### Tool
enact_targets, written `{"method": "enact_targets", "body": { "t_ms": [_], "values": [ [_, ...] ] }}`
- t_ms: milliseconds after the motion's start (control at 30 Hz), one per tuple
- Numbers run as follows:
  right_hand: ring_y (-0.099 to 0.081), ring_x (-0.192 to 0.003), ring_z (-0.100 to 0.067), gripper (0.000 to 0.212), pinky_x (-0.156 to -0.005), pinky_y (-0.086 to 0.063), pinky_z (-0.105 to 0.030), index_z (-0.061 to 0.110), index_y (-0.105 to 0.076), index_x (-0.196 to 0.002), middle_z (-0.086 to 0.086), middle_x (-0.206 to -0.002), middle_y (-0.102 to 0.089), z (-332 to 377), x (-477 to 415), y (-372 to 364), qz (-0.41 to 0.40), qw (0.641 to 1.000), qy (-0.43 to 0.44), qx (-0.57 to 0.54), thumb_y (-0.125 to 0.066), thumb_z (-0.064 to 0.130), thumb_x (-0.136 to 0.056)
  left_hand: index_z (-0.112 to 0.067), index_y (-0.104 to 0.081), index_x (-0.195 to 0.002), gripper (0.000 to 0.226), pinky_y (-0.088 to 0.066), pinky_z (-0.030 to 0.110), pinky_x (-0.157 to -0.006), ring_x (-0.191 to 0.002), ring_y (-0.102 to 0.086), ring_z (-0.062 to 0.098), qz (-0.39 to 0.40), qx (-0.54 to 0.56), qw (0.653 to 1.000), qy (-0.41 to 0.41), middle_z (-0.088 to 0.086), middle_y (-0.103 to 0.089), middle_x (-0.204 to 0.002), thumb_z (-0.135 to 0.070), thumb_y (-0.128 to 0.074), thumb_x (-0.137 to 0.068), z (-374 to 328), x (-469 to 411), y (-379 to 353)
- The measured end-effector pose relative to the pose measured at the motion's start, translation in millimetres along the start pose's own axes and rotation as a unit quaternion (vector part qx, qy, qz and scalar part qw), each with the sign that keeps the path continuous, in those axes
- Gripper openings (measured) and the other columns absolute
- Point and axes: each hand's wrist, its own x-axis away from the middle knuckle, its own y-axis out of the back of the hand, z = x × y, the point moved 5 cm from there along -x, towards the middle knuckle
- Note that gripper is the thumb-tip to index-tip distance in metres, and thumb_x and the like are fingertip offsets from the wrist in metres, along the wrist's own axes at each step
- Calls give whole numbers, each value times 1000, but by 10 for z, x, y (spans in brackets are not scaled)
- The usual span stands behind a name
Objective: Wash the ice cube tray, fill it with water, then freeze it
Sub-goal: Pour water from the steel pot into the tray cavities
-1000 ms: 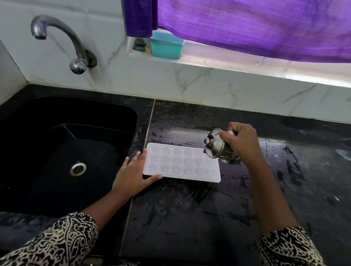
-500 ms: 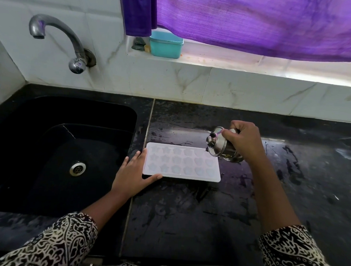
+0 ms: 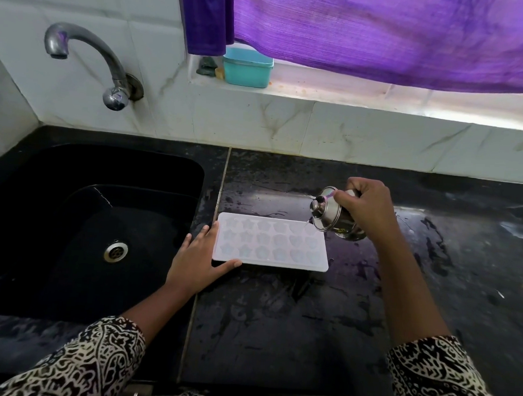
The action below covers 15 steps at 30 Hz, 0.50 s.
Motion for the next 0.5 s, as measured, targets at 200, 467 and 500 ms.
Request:
{"method": "enact_targets", "body": {
  "t_ms": [200,467,500],
  "values": [
    [-48,-60,-19,32,-59,-41,-27,14,-45,-57,-4,-57,-47,-18,17,6,-6,1000,-7,-12,-65,12,-82,-15,-6,-157,120,-8,39,-121,-150,-13,14,0,-3,1000,2,3,-24,-161,-93,-18,-66,-2,-3,3],
    [-35,-41,0,43,-45,-36,-16,21,-37,-51,14,-42,-39,-284,108,63,-59,987,-78,-127,-67,7,-78,-14,-9,-157,119,-8,39,-121,-150,-14,14,-4,5,1000,1,3,-25,-161,-92,-21,-67,2,4,1],
    [-34,-39,0,44,-44,-35,-16,21,-35,-50,14,-39,-37,-316,119,69,-62,985,-83,-136,-67,7,-77,-14,-9,-157,119,-8,39,-121,-150,-14,14,-4,7,1000,2,3,-25,-161,-92,-21,-67,1,1,0]
  ]
}}
